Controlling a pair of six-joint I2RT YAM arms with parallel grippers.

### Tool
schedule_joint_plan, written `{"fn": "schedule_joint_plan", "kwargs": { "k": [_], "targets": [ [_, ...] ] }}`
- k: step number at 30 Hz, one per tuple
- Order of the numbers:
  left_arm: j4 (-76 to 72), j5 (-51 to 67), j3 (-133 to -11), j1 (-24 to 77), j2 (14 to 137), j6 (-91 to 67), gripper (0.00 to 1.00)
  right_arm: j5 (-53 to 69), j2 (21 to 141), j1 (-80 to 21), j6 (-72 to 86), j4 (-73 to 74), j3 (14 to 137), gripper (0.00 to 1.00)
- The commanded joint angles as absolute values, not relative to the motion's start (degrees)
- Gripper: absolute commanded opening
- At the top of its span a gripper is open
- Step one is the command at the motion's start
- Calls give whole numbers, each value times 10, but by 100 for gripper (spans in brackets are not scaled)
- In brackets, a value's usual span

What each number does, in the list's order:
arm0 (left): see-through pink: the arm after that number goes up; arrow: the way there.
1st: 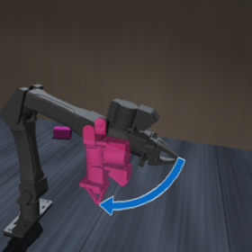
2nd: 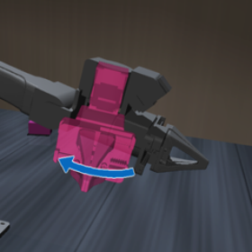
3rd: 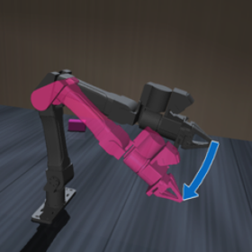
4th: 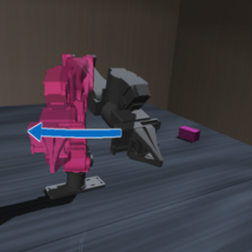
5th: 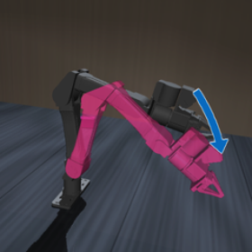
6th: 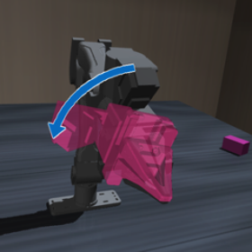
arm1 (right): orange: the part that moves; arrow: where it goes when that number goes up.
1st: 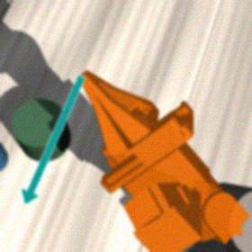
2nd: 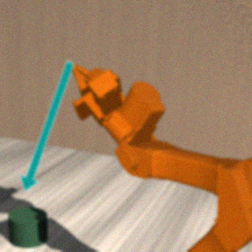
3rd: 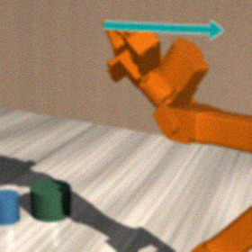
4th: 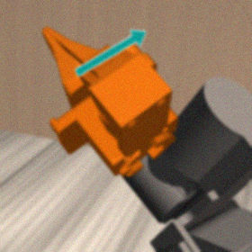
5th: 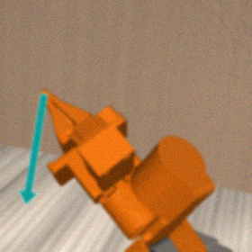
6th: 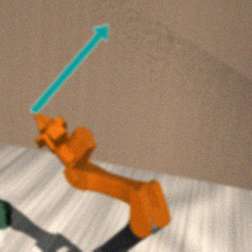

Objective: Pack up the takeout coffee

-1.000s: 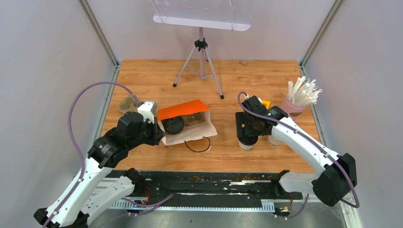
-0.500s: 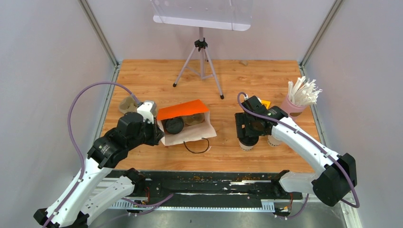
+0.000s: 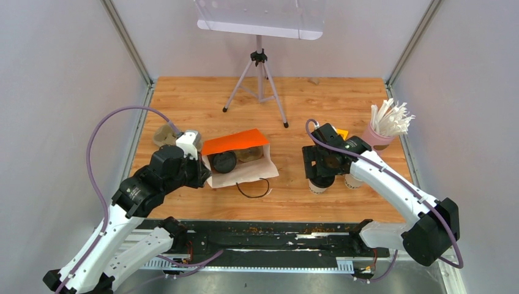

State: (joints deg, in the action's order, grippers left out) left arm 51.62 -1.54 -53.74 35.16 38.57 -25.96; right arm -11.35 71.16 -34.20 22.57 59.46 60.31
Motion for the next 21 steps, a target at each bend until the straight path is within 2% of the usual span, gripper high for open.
{"fn": "schedule_joint_plan", "kwargs": {
  "k": [1,5,21],
  "targets": [
    [505,-16,-562,353,382,-247,0,-119,700,-341,220,598,628,90],
    [507,-16,-562,353,382,-248,0,-115,701,-341,219,594,623,86],
    [512,-17,-569,353,385,-244,0,-119,706,-341,212,573,595,85]
  ]
}}
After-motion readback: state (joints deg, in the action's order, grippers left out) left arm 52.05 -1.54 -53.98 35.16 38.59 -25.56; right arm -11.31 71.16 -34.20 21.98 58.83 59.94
